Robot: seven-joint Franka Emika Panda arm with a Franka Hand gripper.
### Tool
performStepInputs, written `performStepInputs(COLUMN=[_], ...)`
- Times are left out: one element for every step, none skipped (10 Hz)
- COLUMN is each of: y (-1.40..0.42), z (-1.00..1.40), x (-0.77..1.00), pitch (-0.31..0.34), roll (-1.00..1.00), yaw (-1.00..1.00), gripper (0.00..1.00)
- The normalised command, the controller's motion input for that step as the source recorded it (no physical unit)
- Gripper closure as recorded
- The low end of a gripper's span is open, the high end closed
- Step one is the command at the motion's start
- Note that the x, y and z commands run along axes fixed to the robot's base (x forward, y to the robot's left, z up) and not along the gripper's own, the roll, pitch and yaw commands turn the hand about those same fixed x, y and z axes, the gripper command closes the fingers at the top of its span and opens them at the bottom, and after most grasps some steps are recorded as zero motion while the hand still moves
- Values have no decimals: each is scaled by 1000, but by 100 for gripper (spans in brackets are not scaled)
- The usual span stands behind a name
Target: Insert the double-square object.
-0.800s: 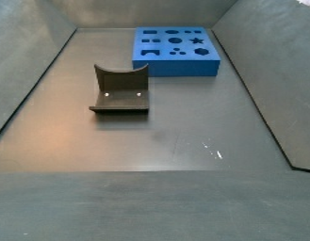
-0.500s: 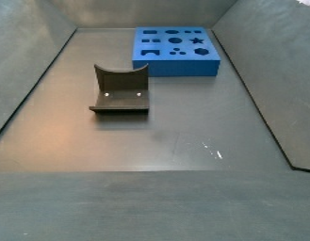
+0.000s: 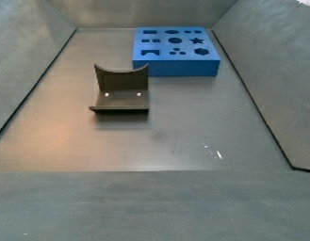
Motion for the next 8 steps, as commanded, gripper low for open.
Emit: performStepInputs(y=[51, 51, 51, 51, 51, 49, 46, 46], z=[-471, -443, -446, -449, -471, -443, -434, -460], x=[297, 303, 303, 300, 294, 286, 280, 277], pitch=[0, 0, 0, 0, 0, 0, 0, 0], roll=[59, 44, 46, 47, 60, 43, 36, 49], yaw=[-917, -920, -920, -920, -920, -934, -937, -937], gripper=[100, 100, 100, 100, 100, 100, 100, 100])
